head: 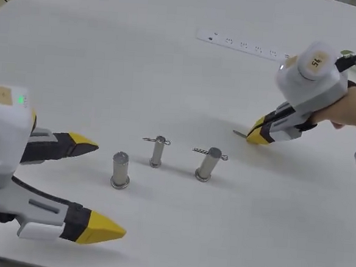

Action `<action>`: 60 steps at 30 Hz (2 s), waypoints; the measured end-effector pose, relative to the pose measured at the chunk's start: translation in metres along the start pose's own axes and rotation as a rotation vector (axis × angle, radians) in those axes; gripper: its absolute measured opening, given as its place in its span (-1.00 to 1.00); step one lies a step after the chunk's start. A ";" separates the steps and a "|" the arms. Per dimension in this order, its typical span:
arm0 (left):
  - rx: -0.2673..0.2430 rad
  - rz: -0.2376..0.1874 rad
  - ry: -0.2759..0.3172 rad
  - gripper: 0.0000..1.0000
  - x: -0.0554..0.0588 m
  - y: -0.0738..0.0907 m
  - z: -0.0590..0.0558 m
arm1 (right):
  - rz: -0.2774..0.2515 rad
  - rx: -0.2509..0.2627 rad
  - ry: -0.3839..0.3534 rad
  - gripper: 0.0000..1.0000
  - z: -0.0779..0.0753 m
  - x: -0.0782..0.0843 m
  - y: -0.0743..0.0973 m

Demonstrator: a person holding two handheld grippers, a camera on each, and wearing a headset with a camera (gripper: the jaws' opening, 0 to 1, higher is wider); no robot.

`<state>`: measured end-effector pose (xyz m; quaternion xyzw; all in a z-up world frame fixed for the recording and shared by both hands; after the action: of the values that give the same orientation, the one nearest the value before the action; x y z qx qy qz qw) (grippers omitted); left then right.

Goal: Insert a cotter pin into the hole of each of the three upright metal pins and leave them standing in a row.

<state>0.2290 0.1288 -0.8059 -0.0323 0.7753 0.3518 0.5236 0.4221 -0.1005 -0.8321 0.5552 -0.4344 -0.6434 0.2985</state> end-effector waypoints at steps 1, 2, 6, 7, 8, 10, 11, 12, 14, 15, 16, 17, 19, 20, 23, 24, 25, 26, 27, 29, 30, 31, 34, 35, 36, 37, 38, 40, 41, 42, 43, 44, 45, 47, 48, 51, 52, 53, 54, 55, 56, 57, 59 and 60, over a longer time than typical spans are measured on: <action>0.000 0.000 0.000 0.70 0.000 0.000 0.000 | -0.007 0.001 -0.009 -0.93 0.000 0.001 0.000; 0.002 0.000 0.001 0.70 0.000 0.000 0.000 | -0.009 0.001 -0.009 -0.93 0.000 0.001 0.000; 0.013 -0.003 0.010 0.67 0.000 0.000 -0.003 | -0.002 0.005 0.000 -0.93 0.001 0.000 -0.001; 0.013 -0.003 0.008 0.66 -0.001 0.000 -0.003 | 0.006 0.006 0.013 -0.93 0.001 0.000 -0.001; 0.013 -0.004 0.007 0.66 -0.001 0.000 -0.003 | 0.011 0.007 0.016 -0.93 0.002 0.000 -0.001; 0.012 -0.009 0.009 0.66 -0.002 0.001 -0.003 | 0.020 0.007 0.024 -0.93 0.002 0.000 -0.001; 0.011 -0.010 0.008 0.65 -0.002 0.001 -0.002 | 0.022 0.007 0.025 -0.93 0.003 -0.001 -0.001; 0.009 -0.010 0.006 0.64 -0.002 0.002 -0.002 | 0.024 0.007 0.027 -0.93 0.003 -0.001 0.000; 0.008 -0.011 0.007 0.62 -0.002 0.003 -0.002 | 0.024 0.012 0.029 -0.94 0.004 -0.002 0.002; 0.007 -0.010 0.006 0.62 -0.003 0.003 -0.001 | 0.022 0.013 0.030 -0.94 0.004 -0.002 0.004; 0.005 -0.009 0.006 0.63 -0.002 0.004 -0.001 | 0.018 0.014 0.032 -0.94 0.005 -0.002 0.006; 0.000 -0.004 0.018 0.65 -0.002 0.004 0.000 | 0.016 0.015 0.033 -0.94 0.005 -0.003 0.007; -0.001 -0.010 0.020 0.63 -0.002 0.005 0.001 | 0.011 0.020 0.035 -0.94 0.006 -0.003 0.010; -0.002 -0.013 0.019 0.62 -0.003 0.005 0.001 | 0.009 0.022 0.035 -0.94 0.007 -0.003 0.011; -0.001 -0.027 0.019 0.61 -0.008 0.006 0.002 | 0.002 0.028 0.037 -0.94 0.009 -0.003 0.015; -0.001 -0.027 0.017 0.61 -0.008 0.006 0.002 | 0.000 0.030 0.038 -0.94 0.009 -0.003 0.016; 0.000 -0.028 0.011 0.60 -0.010 0.005 0.003 | -0.003 0.032 0.038 -0.94 0.009 -0.003 0.017; 0.001 -0.027 0.009 0.58 -0.010 0.005 0.003 | -0.008 0.034 0.037 -0.94 0.010 -0.002 0.019; 0.003 -0.026 0.008 0.56 -0.011 0.005 0.003 | -0.012 0.034 0.035 -0.94 0.011 -0.003 0.020; 0.003 -0.024 0.000 0.54 -0.013 0.005 0.004 | -0.016 0.038 0.038 -0.94 0.012 -0.003 0.023; 0.001 -0.022 -0.003 0.54 -0.013 0.004 0.005 | -0.019 0.039 0.039 -0.94 0.015 -0.002 0.025; -0.002 -0.022 -0.004 0.54 -0.014 0.004 0.006 | -0.021 0.039 0.043 -0.94 0.016 -0.002 0.025; -0.008 -0.031 -0.007 0.53 -0.018 0.004 0.008 | -0.027 0.040 0.049 -0.94 0.016 -0.001 0.027; -0.008 -0.041 -0.003 0.52 -0.021 0.005 0.010 | -0.031 0.040 0.051 -0.94 0.017 -0.002 0.027; -0.008 -0.047 -0.001 0.51 -0.022 0.005 0.010 | -0.035 0.041 0.052 -0.94 0.018 -0.002 0.028; -0.010 -0.051 0.000 0.51 -0.024 0.005 0.011 | -0.039 0.042 0.054 -0.94 0.018 -0.003 0.029; -0.010 -0.058 0.002 0.51 -0.026 0.005 0.012 | -0.042 0.043 0.057 -0.94 0.018 -0.003 0.029; -0.010 -0.065 0.008 0.50 -0.030 0.005 0.013 | -0.047 0.046 0.063 -0.94 0.019 -0.004 0.030; -0.012 -0.067 0.010 0.50 -0.032 0.005 0.014 | -0.050 0.051 0.076 -0.94 0.021 -0.004 0.031; -0.016 -0.069 0.011 0.50 -0.033 0.004 0.016 | -0.051 0.050 0.080 -0.94 0.024 -0.004 0.032; -0.020 -0.068 0.014 0.51 -0.034 0.004 0.017 | -0.053 0.052 0.082 -0.94 0.026 -0.004 0.033; -0.022 -0.066 0.016 0.51 -0.035 0.004 0.018 | -0.056 0.051 0.087 -0.94 0.028 -0.005 0.034; -0.023 -0.067 0.017 0.50 -0.037 0.003 0.019 | -0.058 0.051 0.091 -0.94 0.031 -0.005 0.036; -0.019 -0.076 0.019 0.45 -0.040 0.003 0.020 | -0.063 0.054 0.099 -0.94 0.034 -0.006 0.038; -0.017 -0.078 0.020 0.43 -0.042 0.002 0.020 | -0.068 0.057 0.098 -0.94 0.038 -0.006 0.040; -0.017 -0.084 0.018 0.44 -0.047 -0.001 0.020 | -0.085 0.059 0.100 -0.94 0.042 -0.008 0.040; -0.019 -0.087 0.014 0.44 -0.049 -0.002 0.021 | -0.090 0.061 0.101 -0.94 0.045 -0.010 0.042; -0.019 -0.088 0.014 0.45 -0.049 -0.003 0.021 | -0.093 0.063 0.103 -0.94 0.047 -0.010 0.043; -0.021 -0.092 0.014 0.45 -0.051 -0.004 0.021 | -0.101 0.067 0.103 -0.94 0.050 -0.011 0.045; -0.020 -0.094 0.018 0.45 -0.054 -0.006 0.021 | -0.109 0.067 0.104 -0.94 0.051 -0.011 0.046; -0.016 -0.094 0.020 0.44 -0.055 -0.007 0.020 | -0.112 0.068 0.104 -0.94 0.052 -0.011 0.048; -0.014 -0.095 0.021 0.42 -0.056 -0.008 0.020 | -0.116 0.074 0.107 -0.94 0.055 -0.011 0.050; -0.014 -0.098 0.022 0.40 -0.059 -0.010 0.020 | -0.127 0.080 0.113 -0.94 0.061 -0.013 0.055; -0.012 -0.101 0.025 0.39 -0.062 -0.012 0.019 | -0.131 0.079 0.113 -0.94 0.064 -0.013 0.056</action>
<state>0.2769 0.1108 -0.7638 -0.0790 0.7771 0.3291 0.5307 0.3573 -0.0994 -0.7754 0.6294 -0.4046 -0.6114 0.2575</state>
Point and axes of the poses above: the centre of the closed fingertips' face, and the gripper's own axes: y roughly backward along the fingers, z roughly to its left, x roughly out of its underside, the point moved 4 cm from there along y, roughly backward along the fingers, and after that the axes turned 1 degree about -z, right-handed, at the moved point
